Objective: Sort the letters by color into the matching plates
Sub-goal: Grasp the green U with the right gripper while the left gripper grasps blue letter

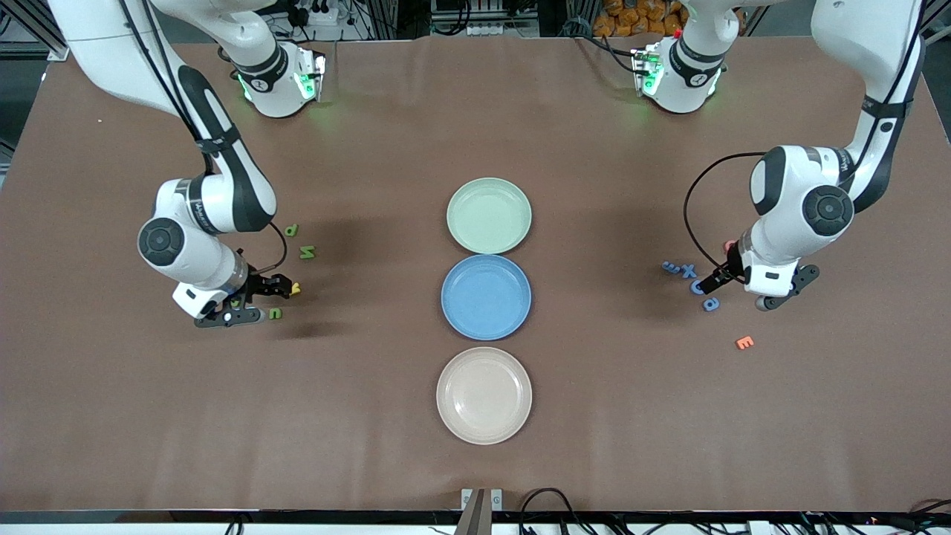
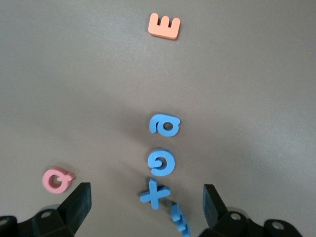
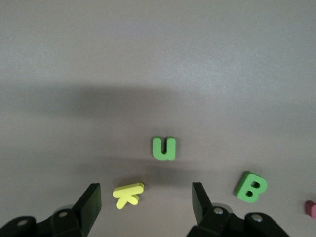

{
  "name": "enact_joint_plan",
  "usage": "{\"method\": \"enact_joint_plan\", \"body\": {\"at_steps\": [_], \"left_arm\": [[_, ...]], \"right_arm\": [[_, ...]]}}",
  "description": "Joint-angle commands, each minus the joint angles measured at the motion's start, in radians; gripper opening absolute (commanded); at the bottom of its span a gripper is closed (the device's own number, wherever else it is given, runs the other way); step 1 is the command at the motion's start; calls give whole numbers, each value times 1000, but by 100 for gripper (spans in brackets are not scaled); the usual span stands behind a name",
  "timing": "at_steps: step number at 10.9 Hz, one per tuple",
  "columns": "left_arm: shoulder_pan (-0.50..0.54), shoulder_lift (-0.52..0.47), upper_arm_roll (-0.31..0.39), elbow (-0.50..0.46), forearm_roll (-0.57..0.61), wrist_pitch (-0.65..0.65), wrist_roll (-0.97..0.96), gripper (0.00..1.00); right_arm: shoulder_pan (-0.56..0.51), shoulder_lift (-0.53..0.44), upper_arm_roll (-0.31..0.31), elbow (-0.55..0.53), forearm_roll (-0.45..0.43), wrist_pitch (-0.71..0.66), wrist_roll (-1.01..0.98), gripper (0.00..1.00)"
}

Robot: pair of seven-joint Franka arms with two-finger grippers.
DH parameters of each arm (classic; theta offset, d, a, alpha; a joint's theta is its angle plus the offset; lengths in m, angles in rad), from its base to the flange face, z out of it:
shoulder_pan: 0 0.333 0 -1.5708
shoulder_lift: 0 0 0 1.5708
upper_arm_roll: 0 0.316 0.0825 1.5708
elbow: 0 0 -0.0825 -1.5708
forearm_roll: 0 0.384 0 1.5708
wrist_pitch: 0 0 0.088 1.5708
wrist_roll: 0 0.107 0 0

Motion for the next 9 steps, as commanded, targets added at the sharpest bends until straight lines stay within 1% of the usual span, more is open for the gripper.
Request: {"method": "enact_joint_plan", "body": {"at_steps": [1, 3, 5, 6, 7, 9], "left_arm": [[6, 42, -5, -12, 32, 66, -44, 100], [12, 56, -5, -12, 32, 82, -49, 100], [12, 69, -5, -15, 30, 97, -75, 100], [9, 85, -5, -31, 30, 140, -87, 100], [12, 97, -5, -50, 30, 192, -90, 100], [12, 128, -5, -56, 30, 223, -92, 100]], "right_arm": [[3, 50, 2, 63, 13, 0, 15, 81], [2, 75, 2, 80, 6, 15, 9, 78], [-6, 98, 0, 78, 1, 53, 1, 77], [-4, 101, 2, 77, 1, 57, 0, 73], [-6, 111, 0, 77, 0, 58, 0, 72], [-18, 118, -2, 75, 0, 76, -21, 69]]}}
